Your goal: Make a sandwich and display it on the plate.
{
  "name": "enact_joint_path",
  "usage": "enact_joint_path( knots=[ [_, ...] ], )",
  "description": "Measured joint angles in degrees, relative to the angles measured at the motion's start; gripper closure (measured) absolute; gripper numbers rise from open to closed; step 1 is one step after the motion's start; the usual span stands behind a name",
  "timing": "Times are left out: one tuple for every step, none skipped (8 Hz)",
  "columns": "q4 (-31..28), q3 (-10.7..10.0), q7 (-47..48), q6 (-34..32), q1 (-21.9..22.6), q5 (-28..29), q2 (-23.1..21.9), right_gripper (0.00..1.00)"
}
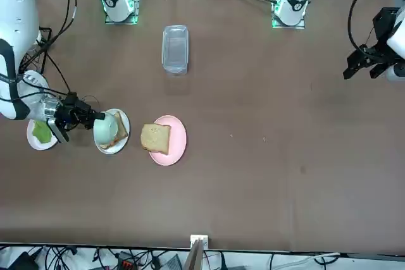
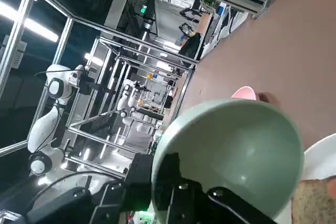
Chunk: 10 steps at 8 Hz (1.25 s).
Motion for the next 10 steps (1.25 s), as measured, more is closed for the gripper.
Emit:
enact_joint_path(
  knots=[
    [0.0, 0.0, -0.03, -0.16, -0.08, 0.0, 0.06, 0.94],
    [0.0, 0.0, -0.04, -0.65, -0.11, 0.0, 0.06, 0.94],
    [0.01, -0.01, -0.04, -1.84, -0.14, 0.0, 0.06, 0.94],
    [0.01, -0.01, 0.04, -3.06, -0.17, 0.0, 0.05, 0.94],
    [0.2, -0.03, 0.83, -3.67, -0.3, 0.0, 0.03, 0.94],
    [1.35, -0.2, 3.56, -3.76, -0.7, -0.22, -0.01, 0.94],
    [4.32, -0.87, 7.74, -3.7, -1.01, -2.71, -0.08, 0.94],
    [9.27, -1.77, 12.83, -2.95, -1.19, -7.62, -0.27, 0.94],
    [15.13, -2.12, 18.52, -1.24, -1.36, -13.25, -0.69, 0.94],
    [21.11, -2.16, 23.22, 1.07, -1.25, -19.74, -1.12, 0.94]
  ],
)
